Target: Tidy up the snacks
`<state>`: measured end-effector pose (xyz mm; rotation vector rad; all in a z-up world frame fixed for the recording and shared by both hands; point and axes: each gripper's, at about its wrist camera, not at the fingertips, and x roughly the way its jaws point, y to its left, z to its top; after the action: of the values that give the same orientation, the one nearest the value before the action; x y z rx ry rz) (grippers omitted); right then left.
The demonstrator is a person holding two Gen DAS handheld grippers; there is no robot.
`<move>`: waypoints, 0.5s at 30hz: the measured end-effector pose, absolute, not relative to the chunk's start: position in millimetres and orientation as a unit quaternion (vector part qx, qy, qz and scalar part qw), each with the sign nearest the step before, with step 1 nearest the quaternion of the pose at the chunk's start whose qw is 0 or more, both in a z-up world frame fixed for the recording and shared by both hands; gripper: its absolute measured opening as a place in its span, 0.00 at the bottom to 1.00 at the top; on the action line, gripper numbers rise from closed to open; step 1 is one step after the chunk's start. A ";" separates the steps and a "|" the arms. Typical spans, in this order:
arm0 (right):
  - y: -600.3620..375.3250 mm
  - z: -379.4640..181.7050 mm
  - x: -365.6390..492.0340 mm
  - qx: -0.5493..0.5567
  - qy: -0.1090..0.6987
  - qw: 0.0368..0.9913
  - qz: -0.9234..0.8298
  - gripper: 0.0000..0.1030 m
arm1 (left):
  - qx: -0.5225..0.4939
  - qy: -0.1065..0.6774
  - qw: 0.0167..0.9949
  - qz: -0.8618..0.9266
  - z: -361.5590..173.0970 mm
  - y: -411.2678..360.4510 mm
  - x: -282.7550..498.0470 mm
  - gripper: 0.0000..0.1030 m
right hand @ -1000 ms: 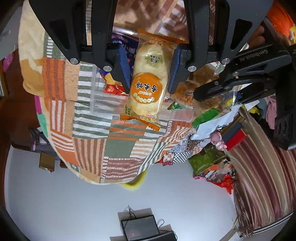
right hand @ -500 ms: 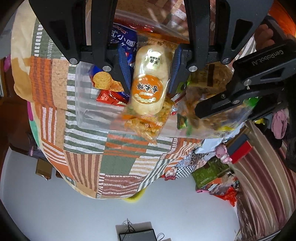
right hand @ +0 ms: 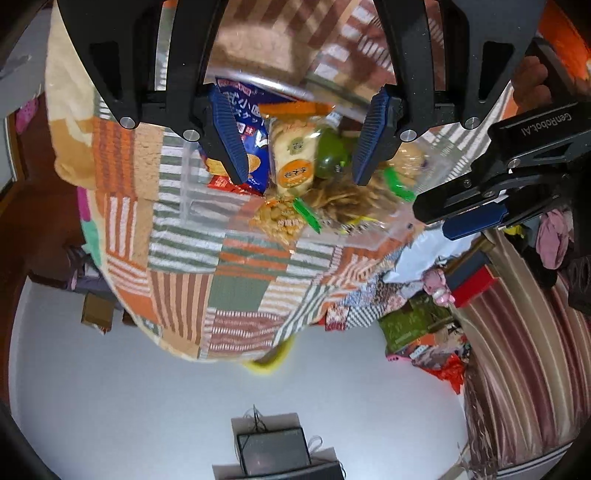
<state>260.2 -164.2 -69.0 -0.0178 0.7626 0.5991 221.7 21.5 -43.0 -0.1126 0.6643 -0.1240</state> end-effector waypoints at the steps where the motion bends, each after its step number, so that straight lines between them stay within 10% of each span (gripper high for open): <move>1: -167.2 -61.7 253.4 -0.008 0.358 0.888 0.288 0.53 | -0.055 0.316 0.945 -0.062 -35.8 22.0 211.7 0.58; 7: -181.0 -22.8 214.5 -0.002 0.312 0.904 0.292 0.53 | -0.049 0.270 0.960 -0.063 -4.6 22.6 163.0 0.58; 15: -193.1 10.7 167.2 -0.002 0.255 0.923 0.287 0.70 | -0.029 0.200 0.978 -0.047 21.6 18.9 106.3 0.86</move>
<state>167.2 -193.1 10.7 -0.0037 0.5240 0.5884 106.3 18.9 21.6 -0.0574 0.4027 -0.0955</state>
